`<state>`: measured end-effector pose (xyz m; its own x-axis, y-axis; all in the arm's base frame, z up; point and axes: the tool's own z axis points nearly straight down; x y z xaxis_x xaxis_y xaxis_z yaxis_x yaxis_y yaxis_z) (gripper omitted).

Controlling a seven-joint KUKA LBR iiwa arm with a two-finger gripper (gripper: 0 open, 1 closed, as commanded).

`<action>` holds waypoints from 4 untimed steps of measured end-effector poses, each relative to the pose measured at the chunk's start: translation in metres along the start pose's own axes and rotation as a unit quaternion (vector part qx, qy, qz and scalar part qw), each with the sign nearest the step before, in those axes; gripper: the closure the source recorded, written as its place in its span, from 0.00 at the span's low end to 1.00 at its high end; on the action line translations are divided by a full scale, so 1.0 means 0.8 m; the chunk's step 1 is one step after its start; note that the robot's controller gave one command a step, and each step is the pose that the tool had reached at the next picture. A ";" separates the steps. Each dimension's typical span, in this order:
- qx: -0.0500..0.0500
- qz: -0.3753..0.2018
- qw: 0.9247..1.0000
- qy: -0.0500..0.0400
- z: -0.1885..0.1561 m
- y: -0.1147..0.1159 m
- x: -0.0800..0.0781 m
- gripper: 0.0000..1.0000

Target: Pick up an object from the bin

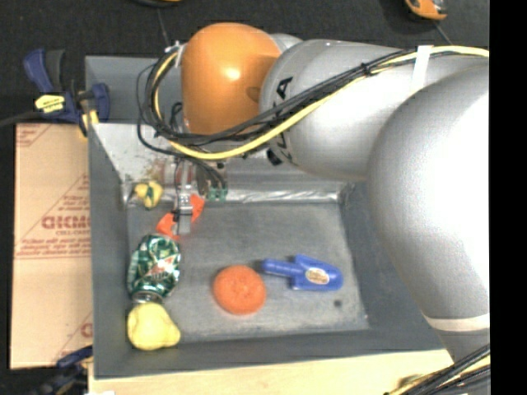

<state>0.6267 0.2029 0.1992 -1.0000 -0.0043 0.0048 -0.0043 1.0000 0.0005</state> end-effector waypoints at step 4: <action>-0.002 -0.216 0.976 -0.023 0.153 -0.068 -0.030 0.00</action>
Offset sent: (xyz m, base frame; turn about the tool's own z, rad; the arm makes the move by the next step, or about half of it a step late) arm 0.0069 -0.0629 -0.1292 -0.1492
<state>0.6500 0.1487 0.0763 -0.9040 -0.4254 -0.0425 -0.4257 0.9049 -0.0040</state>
